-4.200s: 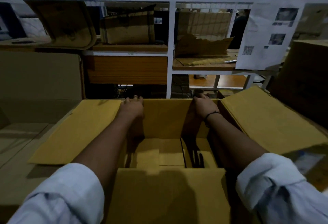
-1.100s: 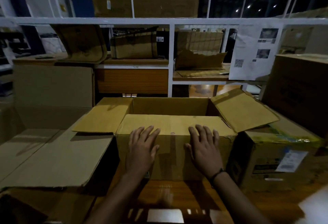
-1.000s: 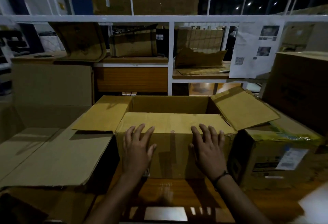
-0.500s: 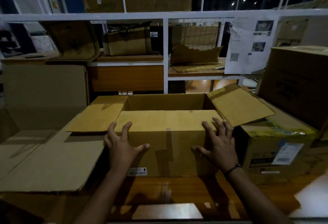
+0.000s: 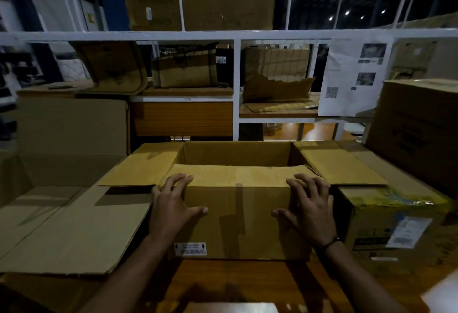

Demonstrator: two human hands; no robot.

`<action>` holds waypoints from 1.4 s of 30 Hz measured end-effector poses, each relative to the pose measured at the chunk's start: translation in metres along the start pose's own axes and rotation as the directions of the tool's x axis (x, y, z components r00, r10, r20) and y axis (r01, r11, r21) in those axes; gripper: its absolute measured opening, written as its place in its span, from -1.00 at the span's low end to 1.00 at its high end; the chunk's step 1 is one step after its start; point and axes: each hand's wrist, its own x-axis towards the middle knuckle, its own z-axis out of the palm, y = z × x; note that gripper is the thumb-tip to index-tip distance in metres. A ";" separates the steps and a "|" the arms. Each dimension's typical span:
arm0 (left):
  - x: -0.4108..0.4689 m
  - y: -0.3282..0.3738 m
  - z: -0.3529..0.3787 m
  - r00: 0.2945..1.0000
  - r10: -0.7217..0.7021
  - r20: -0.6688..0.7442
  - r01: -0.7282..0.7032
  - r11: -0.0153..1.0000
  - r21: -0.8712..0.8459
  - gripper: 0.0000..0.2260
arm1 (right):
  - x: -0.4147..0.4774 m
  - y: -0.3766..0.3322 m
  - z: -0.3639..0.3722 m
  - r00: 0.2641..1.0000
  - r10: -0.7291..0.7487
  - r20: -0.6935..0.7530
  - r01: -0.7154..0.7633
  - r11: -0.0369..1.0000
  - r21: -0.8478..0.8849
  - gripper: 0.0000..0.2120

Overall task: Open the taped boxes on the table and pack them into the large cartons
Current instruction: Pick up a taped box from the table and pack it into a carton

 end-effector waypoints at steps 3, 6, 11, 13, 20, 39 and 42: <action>0.015 0.006 -0.011 0.999 0.045 -0.010 -0.045 0.999 -0.011 -0.16 | 0.015 0.004 -0.013 1.000 -0.013 -0.009 0.013 1.000 -0.007 -0.17; 0.026 0.018 -0.024 0.998 0.061 -0.025 -0.062 0.998 -0.019 -0.18 | 0.029 0.006 -0.027 0.999 -0.036 -0.023 0.036 0.999 -0.016 -0.16; 0.048 0.040 -0.045 0.992 0.103 -0.067 -0.105 0.994 -0.026 -0.18 | 0.056 0.007 -0.053 0.993 -0.044 -0.110 0.044 0.999 -0.004 -0.21; 0.062 0.047 -0.056 0.992 0.114 -0.061 -0.116 0.993 -0.027 -0.18 | 0.068 0.005 -0.060 0.991 -0.032 -0.127 0.032 0.999 -0.008 -0.22; 0.095 0.071 -0.091 0.980 0.159 -0.116 -0.164 0.986 -0.040 -0.19 | 0.103 -0.002 -0.092 0.968 -0.066 -0.241 0.069 0.998 0.002 -0.25; 0.131 0.124 -0.210 0.893 0.331 -0.305 -0.332 0.942 0.052 -0.22 | 0.171 -0.041 -0.179 0.896 -0.128 -0.426 0.166 0.985 0.053 -0.26; 0.125 0.119 -0.225 0.882 0.344 -0.322 -0.337 0.938 0.079 -0.23 | 0.170 -0.054 -0.180 0.886 -0.132 -0.445 0.186 0.979 0.079 -0.27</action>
